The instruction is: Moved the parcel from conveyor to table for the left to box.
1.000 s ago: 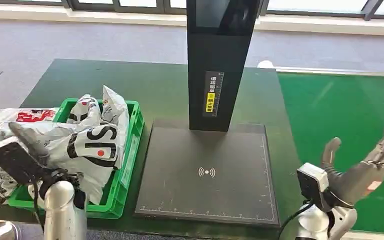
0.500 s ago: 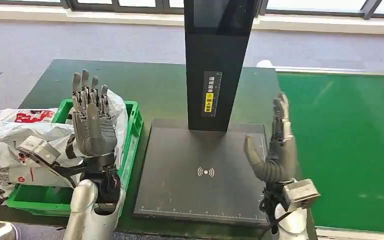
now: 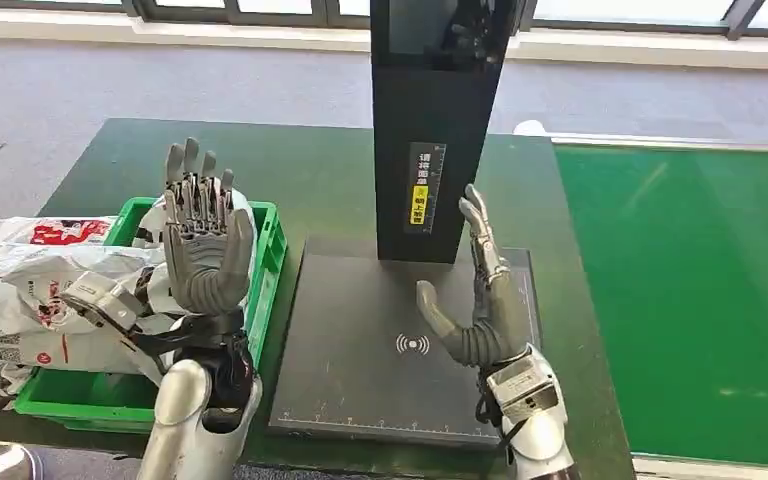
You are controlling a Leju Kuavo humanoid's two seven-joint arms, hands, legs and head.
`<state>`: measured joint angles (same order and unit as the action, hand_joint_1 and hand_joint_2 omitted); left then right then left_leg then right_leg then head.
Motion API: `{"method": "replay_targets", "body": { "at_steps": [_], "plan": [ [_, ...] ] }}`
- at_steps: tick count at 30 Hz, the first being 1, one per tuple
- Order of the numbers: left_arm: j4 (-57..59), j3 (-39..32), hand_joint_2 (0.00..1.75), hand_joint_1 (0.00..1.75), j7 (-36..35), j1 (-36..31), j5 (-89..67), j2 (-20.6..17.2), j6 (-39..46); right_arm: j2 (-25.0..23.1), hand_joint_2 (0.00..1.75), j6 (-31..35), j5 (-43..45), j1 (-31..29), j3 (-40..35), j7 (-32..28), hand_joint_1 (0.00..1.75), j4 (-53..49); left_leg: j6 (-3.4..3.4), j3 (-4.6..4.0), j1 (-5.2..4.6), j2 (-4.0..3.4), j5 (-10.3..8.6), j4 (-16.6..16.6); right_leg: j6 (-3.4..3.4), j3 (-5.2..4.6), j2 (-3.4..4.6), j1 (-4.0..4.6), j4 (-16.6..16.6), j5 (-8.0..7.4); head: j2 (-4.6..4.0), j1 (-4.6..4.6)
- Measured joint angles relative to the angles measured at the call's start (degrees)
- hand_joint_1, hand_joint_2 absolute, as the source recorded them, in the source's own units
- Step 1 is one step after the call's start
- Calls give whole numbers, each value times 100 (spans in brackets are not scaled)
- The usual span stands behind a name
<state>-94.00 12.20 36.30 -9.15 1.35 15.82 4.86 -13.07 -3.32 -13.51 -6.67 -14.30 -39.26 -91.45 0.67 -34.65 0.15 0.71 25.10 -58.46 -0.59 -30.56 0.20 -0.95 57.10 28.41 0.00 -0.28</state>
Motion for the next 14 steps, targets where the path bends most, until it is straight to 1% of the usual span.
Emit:
{"method": "replay_targets", "body": {
  "at_steps": [2,4,8,12,13,14],
  "plan": [
    [161,0,0,0,20,-21,-229,4,298,-26,0,92,47,-77,-61,-31,0,205,0,1,1,-1,0,0,0,-1,1,0,0,0,-2,0],
    [304,-2,0,0,70,-40,-247,11,336,-28,0,72,287,-118,-133,-68,0,315,0,0,1,1,-1,0,0,-1,0,0,1,0,0,0],
    [548,-2,0,0,271,-67,-236,15,310,-22,0,-282,968,-144,-214,-81,0,504,0,0,0,-1,-1,0,0,-2,2,-1,0,0,0,0],
    [702,-2,0,0,302,-87,-262,20,319,-4,0,-435,1158,-141,-249,-81,2,596,0,-1,0,-1,0,0,0,-2,2,-2,-1,0,0,0],
    [748,-2,0,0,319,-92,-370,20,385,2,0,-448,1182,-137,-251,-81,42,607,0,-1,0,-1,0,-1,0,-3,2,-1,-1,0,0,0],
    [778,0,0,0,343,-94,-523,20,469,9,0,-448,1182,-131,-253,-81,42,612,0,-1,0,-1,0,0,0,-4,2,-1,-1,0,-2,0]
  ]
}}
